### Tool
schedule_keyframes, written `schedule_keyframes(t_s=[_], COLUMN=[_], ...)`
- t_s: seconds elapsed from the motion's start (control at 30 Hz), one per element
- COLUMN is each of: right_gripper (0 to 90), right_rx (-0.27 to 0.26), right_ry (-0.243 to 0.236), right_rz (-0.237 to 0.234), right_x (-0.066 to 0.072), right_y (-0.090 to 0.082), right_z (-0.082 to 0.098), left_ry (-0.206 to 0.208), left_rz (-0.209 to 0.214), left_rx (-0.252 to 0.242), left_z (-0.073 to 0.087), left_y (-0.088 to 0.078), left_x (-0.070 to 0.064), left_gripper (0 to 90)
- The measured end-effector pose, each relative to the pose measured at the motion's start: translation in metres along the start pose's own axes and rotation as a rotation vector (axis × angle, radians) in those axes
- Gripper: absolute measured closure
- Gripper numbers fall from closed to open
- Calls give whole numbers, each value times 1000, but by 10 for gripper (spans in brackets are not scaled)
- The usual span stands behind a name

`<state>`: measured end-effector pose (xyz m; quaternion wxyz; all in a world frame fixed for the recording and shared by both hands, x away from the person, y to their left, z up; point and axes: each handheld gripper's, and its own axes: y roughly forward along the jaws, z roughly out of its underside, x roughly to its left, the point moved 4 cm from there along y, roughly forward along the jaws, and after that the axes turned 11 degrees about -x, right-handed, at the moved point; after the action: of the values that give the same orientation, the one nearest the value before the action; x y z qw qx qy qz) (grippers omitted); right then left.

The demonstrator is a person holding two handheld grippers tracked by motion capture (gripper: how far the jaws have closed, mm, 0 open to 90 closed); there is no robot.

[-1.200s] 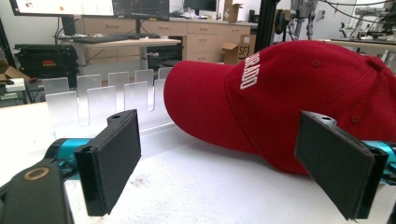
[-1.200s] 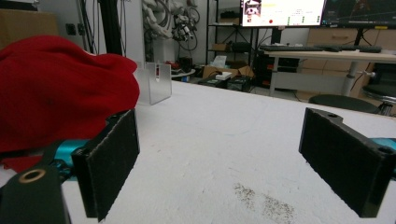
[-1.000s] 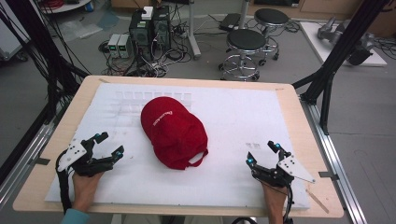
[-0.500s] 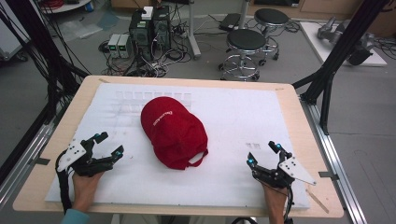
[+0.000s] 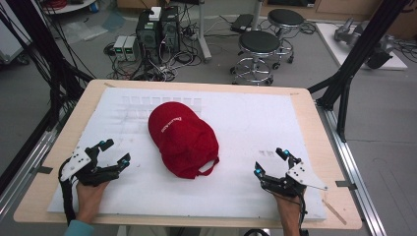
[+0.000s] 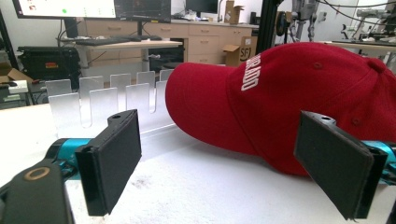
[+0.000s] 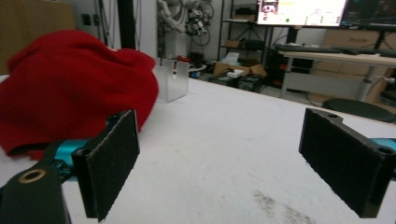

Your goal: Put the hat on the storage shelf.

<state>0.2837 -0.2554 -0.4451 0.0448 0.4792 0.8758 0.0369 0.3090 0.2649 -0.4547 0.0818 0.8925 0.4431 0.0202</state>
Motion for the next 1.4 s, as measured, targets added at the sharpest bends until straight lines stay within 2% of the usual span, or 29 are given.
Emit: schedule_keyframes(t_s=[0.2,0.23,0.27,0.37,0.47,0.53,0.6,0.63,0.73,0.93,1.07,1.13,1.2,1.23,1.27,1.4], right_gripper=[113,113,113,113,113,114,114,114,113,113,113,113,113,113,113,113], right_rx=[-5,6,6,11,25,38,53,53,69,122,160,169,201,201,206,232], right_ry=[-4,-2,-2,9,16,11,1,1,7,-22,-32,-32,-5,-5,-8,-32], right_rz=[-55,-81,-81,-130,-198,-219,-248,-248,-273,-330,-347,-348,-338,-338,-311,-304], right_x=[15,19,19,26,37,44,59,59,74,100,113,115,121,121,125,131], right_y=[10,14,14,21,30,36,48,48,58,77,90,92,98,98,101,106], right_z=[-15,-19,-19,-27,-34,-37,-42,-42,-43,-37,-32,-30,-25,-25,-21,-17], left_ry=[-2,-2,-1,0,-1,-2,-1,-1,-1,-3,-1,-1,-1,0,0,-1], left_rz=[0,1,0,0,1,0,-1,0,-1,0,1,0,0,0,0,-1], left_rx=[0,0,0,0,1,2,2,2,1,2,3,2,3,3,3,4], left_z=[0,0,0,0,0,0,0,0,0,0,0,0,0,0,0,0], left_y=[0,0,0,0,0,0,0,0,0,0,0,0,0,0,0,0], left_x=[0,0,0,0,0,0,0,0,0,0,0,0,0,0,0,0], left_gripper=[152,152,152,152,152,152,152,152,152,152,154,154,154,154,155,155])
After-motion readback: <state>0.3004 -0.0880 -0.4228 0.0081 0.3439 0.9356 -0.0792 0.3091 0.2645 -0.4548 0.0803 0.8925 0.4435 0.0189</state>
